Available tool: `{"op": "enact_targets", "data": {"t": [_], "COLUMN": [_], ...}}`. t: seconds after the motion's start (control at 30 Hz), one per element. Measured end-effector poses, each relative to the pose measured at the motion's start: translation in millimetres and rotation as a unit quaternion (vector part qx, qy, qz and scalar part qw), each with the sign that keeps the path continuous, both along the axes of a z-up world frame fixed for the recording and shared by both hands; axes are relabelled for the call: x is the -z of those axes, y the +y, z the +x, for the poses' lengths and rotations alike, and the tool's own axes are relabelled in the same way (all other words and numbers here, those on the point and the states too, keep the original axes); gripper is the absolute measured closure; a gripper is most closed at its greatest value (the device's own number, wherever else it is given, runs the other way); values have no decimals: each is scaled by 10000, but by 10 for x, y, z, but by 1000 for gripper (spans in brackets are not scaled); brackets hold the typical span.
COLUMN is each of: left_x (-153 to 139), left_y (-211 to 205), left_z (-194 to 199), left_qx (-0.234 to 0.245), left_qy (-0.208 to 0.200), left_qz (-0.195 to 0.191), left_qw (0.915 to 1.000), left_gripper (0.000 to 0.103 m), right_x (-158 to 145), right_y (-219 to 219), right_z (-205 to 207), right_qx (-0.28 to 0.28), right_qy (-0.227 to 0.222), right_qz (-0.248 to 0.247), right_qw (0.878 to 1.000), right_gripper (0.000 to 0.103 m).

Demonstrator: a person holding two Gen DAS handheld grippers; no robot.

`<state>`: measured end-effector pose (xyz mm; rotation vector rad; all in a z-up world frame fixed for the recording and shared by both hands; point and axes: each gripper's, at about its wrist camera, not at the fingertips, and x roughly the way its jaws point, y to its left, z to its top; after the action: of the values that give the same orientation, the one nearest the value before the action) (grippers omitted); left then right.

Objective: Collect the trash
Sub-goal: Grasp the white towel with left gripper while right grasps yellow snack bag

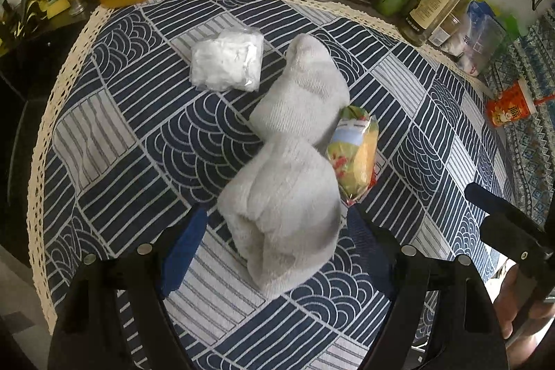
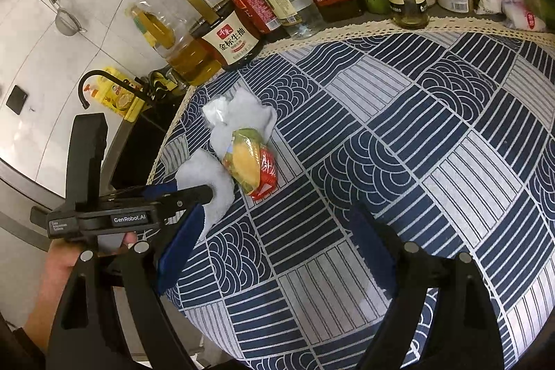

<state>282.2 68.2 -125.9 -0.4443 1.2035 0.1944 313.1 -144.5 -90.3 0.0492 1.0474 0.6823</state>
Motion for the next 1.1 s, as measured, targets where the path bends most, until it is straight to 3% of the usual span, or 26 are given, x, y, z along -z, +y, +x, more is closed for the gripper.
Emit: {"op": "enact_targets", "data": {"t": [0.07,0.27,0.37,0.6,1.03,1.1], "left_x": [22,20,-10,-152,-262,-262], "left_y": [-22,-15,10,80,222,228], "left_z": [17,-25,-62,-308,-989,-1054], "left_qx": [83,94,64,-181,-936,-1011], "left_qy": [48,-57,-120,-290,-430,-440], "left_qz": [25,-48,-113,-196,-349,-367], "left_qw": [10000,9999,9998,9992,9941,9932], "left_gripper": [41,65,70,71,71,71], "right_x": [11,54,86,124,437,464], "right_y": [0,27,79,333,969,1040], "right_z": [20,93,141,218,410,433], "right_qx": [-6,-28,-75,-393,-1100,-1158], "right_qy": [34,94,143,122,13,-42], "right_qz": [24,31,-5,-216,-1091,-1229], "right_qw": [10000,9999,9999,9989,9879,9856], "right_gripper": [18,18,18,18,19,24]}}
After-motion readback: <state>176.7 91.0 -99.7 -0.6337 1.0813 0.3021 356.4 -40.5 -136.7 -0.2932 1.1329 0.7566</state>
